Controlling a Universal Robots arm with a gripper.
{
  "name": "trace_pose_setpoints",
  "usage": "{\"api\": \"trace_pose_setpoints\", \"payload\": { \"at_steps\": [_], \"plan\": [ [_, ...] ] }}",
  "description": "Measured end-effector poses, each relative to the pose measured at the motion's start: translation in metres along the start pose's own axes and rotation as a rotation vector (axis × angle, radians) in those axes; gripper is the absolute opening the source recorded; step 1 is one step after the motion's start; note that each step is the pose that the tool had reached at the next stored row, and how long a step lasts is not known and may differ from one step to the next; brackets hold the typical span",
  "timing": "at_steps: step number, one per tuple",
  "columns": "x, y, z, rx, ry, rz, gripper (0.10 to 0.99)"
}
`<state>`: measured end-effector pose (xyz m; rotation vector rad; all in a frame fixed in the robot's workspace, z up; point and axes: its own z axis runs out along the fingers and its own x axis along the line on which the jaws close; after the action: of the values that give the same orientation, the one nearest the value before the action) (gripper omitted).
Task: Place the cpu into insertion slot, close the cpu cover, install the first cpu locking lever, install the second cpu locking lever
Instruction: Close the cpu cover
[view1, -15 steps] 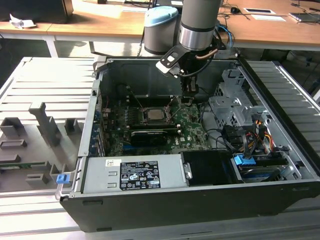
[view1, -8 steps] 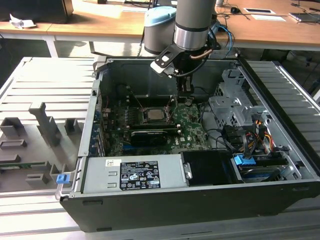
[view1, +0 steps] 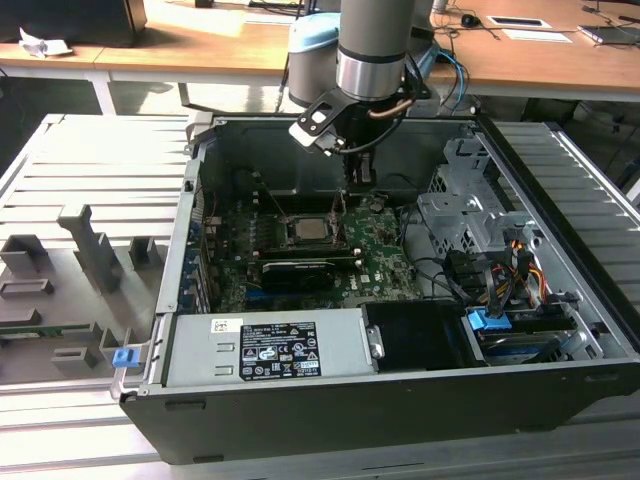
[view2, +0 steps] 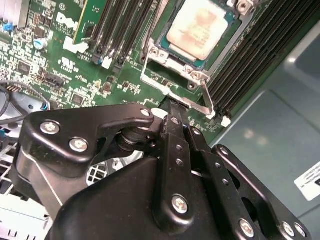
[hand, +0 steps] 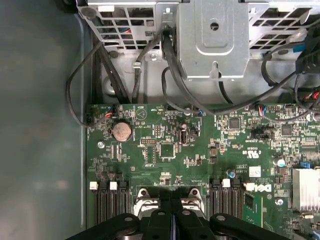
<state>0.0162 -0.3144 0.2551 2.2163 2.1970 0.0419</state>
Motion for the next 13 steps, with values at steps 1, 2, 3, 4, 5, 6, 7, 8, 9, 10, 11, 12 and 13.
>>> {"api": "trace_pose_setpoints", "payload": {
  "at_steps": [1, 2, 3, 4, 5, 6, 7, 8, 9, 10, 11, 12, 13],
  "plan": [
    [0.0000, -0.0043, -0.0001, 0.000, 0.0000, 0.000, 0.106],
    [-0.0001, -0.0061, -0.0002, 0.000, 0.0000, 0.000, 0.106],
    [-0.0001, -0.0076, -0.0002, 0.000, 0.0000, 0.000, 0.106],
    [-0.0001, -0.0091, -0.0002, 0.000, 0.0000, 0.000, 0.106],
    [-0.0001, -0.0104, -0.0003, 0.000, 0.0001, 0.000, 0.106],
    [-0.0001, -0.0116, -0.0003, 0.000, 0.0000, 0.000, 0.106],
    [-0.0001, -0.0152, -0.0004, 0.000, -0.0001, 0.000, 0.106],
    [-0.0001, -0.0183, -0.0004, 0.000, 0.0000, 0.000, 0.106],
    [-0.0002, -0.0207, -0.0003, 0.000, 0.0000, 0.000, 0.106],
    [-0.0002, -0.0248, 0.0001, 0.000, 0.0001, 0.000, 0.106],
    [-0.0002, -0.0277, 0.0008, 0.000, 0.0001, 0.000, 0.106],
    [-0.0003, -0.0296, 0.0021, 0.000, 0.0000, 0.000, 0.106],
    [-0.0003, -0.0316, 0.0036, 0.000, -0.0001, 0.000, 0.106]
  ]
}}
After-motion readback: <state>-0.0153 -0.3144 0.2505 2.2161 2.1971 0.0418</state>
